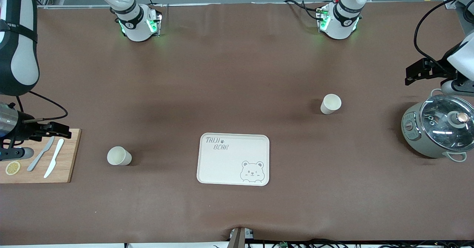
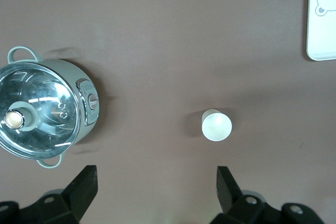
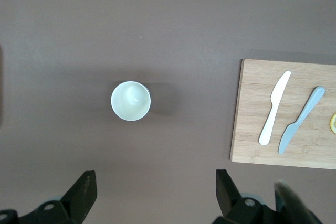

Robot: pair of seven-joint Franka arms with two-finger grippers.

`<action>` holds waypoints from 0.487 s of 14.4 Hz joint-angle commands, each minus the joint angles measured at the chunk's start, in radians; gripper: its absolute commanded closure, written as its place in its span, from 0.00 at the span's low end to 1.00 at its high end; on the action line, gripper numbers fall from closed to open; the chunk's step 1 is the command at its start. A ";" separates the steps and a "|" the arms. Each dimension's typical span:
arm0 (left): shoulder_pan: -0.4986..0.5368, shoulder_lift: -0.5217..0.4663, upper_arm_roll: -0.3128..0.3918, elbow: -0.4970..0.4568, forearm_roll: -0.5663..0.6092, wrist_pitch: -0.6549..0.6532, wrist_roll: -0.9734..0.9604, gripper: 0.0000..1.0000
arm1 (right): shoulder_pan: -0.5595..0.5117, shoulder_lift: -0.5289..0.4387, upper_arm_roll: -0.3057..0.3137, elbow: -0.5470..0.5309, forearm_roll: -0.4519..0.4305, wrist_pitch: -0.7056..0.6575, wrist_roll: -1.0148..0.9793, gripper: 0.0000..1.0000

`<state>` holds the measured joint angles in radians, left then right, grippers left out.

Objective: Place white IKEA cup upright on tray with both arms

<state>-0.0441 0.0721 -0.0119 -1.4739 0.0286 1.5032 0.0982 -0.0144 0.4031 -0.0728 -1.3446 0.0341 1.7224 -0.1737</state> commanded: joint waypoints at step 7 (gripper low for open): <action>0.003 0.040 -0.016 -0.014 0.005 -0.017 0.005 0.00 | 0.001 0.003 0.004 0.005 -0.016 0.002 0.003 0.00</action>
<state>-0.0420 0.0842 -0.0155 -1.4808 0.0286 1.4956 0.0982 -0.0143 0.4033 -0.0727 -1.3448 0.0341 1.7226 -0.1737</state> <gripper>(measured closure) 0.000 0.000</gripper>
